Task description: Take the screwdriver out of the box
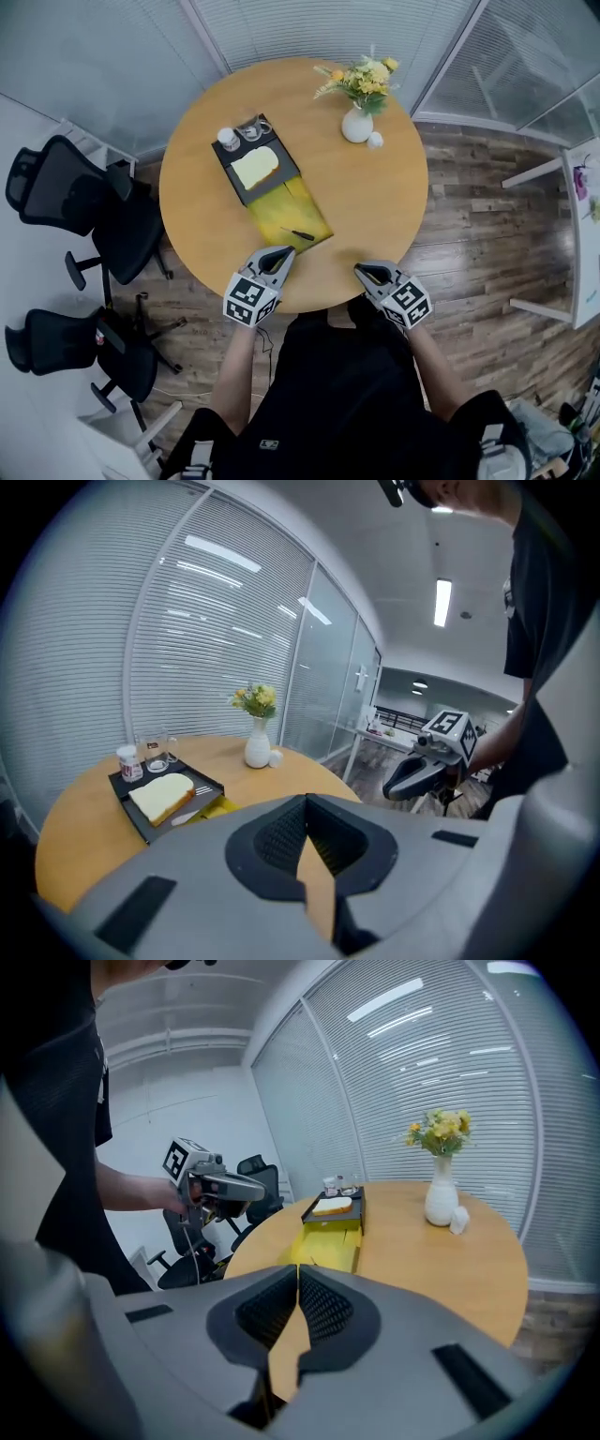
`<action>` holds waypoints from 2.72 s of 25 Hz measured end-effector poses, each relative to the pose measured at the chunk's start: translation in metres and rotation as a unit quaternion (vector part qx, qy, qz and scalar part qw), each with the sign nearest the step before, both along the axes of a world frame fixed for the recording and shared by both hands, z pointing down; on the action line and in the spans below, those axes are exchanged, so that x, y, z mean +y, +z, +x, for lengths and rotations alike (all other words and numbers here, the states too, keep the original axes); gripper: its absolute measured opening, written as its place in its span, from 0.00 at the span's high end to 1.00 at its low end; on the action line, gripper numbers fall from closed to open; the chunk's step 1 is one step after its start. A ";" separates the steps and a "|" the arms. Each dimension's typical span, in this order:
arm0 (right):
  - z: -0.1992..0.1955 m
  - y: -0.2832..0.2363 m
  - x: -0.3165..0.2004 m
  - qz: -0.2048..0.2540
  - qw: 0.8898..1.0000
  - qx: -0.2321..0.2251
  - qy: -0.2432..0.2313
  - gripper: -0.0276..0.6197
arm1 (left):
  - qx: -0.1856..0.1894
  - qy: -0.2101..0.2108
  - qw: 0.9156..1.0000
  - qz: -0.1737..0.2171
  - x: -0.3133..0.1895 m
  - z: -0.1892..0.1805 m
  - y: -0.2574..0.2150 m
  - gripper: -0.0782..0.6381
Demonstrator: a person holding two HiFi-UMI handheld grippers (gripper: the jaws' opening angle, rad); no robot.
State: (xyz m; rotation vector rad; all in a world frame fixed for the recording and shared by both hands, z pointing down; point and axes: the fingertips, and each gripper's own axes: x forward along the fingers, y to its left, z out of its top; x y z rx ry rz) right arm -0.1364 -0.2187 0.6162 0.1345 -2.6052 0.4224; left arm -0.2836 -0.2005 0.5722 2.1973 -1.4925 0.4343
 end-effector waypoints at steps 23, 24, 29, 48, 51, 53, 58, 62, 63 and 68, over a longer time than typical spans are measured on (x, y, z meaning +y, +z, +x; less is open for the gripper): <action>0.000 0.016 0.048 -0.008 0.986 0.027 0.164 0.95 | -0.137 0.285 0.947 -0.053 -0.034 -0.001 0.104 0.88; 0.001 0.016 0.050 -0.008 0.986 0.029 0.167 0.95 | -0.141 0.294 0.944 -0.055 -0.034 0.000 0.108 0.88; 0.005 0.021 0.055 -0.004 0.984 0.042 0.173 0.95 | -0.169 0.335 0.925 -0.059 -0.039 0.007 0.119 0.88; 0.006 0.032 0.067 -0.028 0.985 0.048 0.161 0.95 | -0.295 0.459 0.829 -0.120 -0.033 0.013 0.192 0.73; 0.007 0.033 0.068 -0.029 0.986 0.051 0.159 0.95 | -0.302 0.472 0.818 -0.130 -0.031 0.014 0.202 0.73; 0.007 0.034 0.069 -0.030 0.986 0.053 0.158 0.95 | -0.304 0.478 0.813 -0.135 -0.029 0.014 0.208 0.73; 0.013 0.033 0.071 -0.041 0.984 0.053 0.163 0.95 | -0.305 0.481 0.811 -0.135 -0.032 0.017 0.213 0.73; 0.019 0.036 0.072 -0.043 0.983 0.061 0.168 0.95 | -0.313 0.496 0.797 -0.146 -0.032 0.016 0.221 0.73; 0.021 0.037 0.072 -0.043 0.983 0.062 0.169 0.95 | -0.314 0.497 0.796 -0.146 -0.033 0.017 0.223 0.74; 0.026 0.039 0.071 -0.048 0.982 0.064 0.173 0.95 | -0.330 0.502 0.788 -0.137 -0.040 0.019 0.223 0.76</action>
